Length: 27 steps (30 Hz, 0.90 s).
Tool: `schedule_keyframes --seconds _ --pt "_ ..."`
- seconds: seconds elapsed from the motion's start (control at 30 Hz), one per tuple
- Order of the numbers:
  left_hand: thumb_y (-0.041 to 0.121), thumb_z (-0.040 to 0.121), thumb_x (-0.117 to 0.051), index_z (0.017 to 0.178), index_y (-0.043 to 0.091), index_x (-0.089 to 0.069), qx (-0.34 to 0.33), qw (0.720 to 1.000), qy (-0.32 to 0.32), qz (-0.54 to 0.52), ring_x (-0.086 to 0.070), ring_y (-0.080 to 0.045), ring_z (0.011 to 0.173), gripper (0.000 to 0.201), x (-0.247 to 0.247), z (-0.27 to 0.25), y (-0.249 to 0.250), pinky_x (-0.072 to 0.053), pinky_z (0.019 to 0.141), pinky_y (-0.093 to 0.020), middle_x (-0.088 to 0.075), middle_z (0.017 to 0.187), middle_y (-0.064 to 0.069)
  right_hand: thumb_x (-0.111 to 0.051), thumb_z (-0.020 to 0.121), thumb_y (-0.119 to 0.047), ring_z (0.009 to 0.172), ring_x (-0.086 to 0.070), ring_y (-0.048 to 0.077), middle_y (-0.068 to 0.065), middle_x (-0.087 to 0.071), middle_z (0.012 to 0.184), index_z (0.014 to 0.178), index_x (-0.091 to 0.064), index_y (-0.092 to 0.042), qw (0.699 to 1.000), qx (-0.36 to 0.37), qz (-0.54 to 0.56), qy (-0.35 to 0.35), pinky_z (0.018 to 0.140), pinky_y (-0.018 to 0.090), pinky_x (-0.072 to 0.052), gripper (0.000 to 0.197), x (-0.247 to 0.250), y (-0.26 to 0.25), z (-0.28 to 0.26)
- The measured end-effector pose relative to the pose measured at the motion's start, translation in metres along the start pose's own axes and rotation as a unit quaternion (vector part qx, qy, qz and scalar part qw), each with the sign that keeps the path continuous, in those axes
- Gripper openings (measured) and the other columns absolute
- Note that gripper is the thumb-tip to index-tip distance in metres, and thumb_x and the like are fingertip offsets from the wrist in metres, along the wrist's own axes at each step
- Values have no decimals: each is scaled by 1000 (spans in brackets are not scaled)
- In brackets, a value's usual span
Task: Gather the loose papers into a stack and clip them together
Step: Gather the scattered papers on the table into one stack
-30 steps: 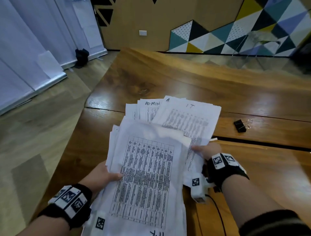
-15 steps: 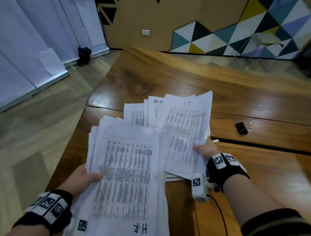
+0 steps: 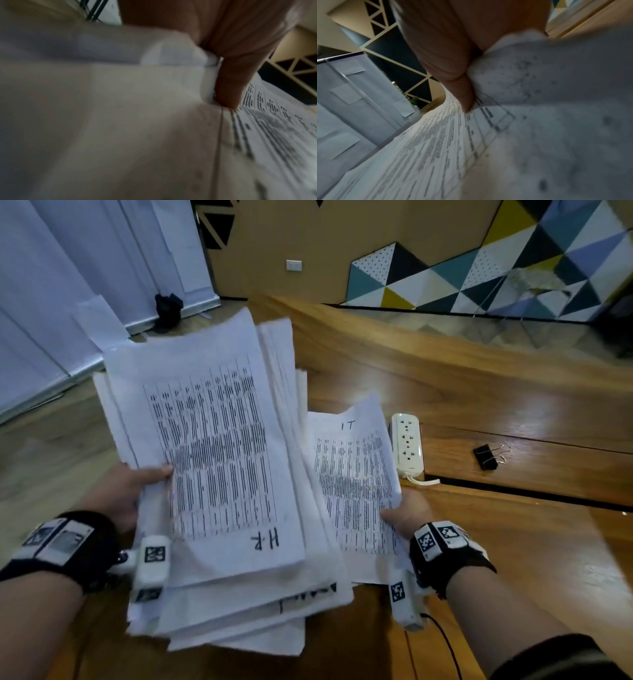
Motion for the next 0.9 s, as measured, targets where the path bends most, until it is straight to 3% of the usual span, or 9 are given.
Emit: schedule_keyframes --seconds 0.1,0.23,0.3,0.4,0.43,0.53,0.67,0.73,0.9 --pt "-4 86 -52 126 2 -58 -4 999 -45 -10 -75 -26 80 41 -28 11 7 -61 65 -39 -70 106 -16 -69 82 -10 81 -64 21 7 -66 91 108 -59 -5 1000 -5 10 -28 61 29 -51 29 -5 1 -4" --pt "-6 83 -62 119 0 -63 42 995 -16 85 -66 -45 103 36 -63 15 -18 -50 93 -59 -67 116 -29 -69 85 -23 88 -65 24 8 -69 98 109 -64 -7 998 17 27 -59 68 29 -49 30 -10 1 -8" --pt "2 81 -69 121 0 -61 55 980 28 187 -66 -40 104 41 -72 18 -37 -50 97 -54 -68 117 -22 -60 89 -40 88 -63 26 11 -68 100 103 -65 -8 998 13 60 -23 75 32 -48 35 -7 1 -5" --pt "26 75 -78 131 10 -53 39 916 163 365 -56 -39 119 64 -72 14 -51 -46 102 -47 -56 134 -19 -40 94 -51 100 -60 32 18 -65 108 105 -62 -2 999 4 -3 47 86 37 -43 55 -1 -3 0" --pt "34 73 -78 135 11 -47 53 902 211 374 -50 -41 124 74 -68 10 -53 -43 104 -47 -49 139 -20 -37 95 -51 107 -58 34 20 -63 115 112 -59 0 998 7 -15 58 90 37 -43 59 -1 -6 1" --pt "43 72 -76 145 3 -29 127 924 260 251 -40 -41 133 95 -64 1 -66 -40 107 -50 -36 148 -23 -37 96 -48 119 -53 35 21 -57 128 125 -53 2 998 23 -25 45 98 38 -41 60 -15 -20 -3" --pt "21 85 -70 143 -5 -25 106 960 183 181 -45 -38 132 78 -89 -4 -70 -39 102 -41 -41 148 -22 -43 97 -32 116 -52 36 21 -54 127 124 -52 1 994 72 -80 32 96 41 -42 44 -47 -38 -17" --pt "12 89 -66 142 -7 -31 109 968 116 193 -45 -39 132 67 -101 -5 -71 -37 105 -44 -44 146 -24 -43 97 -29 121 -48 32 17 -48 133 129 -49 -2 993 80 -90 -2 102 41 -41 42 -59 -41 -24" --pt "-8 80 -66 125 0 -58 101 981 -11 165 -64 -37 110 46 -108 -17 -77 -44 104 -54 -68 118 -22 -71 74 -36 101 -62 23 6 -61 115 116 -54 -12 995 50 76 -36 87 40 -55 50 -41 -10 -18"
Point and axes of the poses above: each hand's wrist, its own z-axis towards the middle knuckle, its own x-axis out of the back of the hand, y = z × x, the point moved 3 cm from there along z, towards the middle knuckle
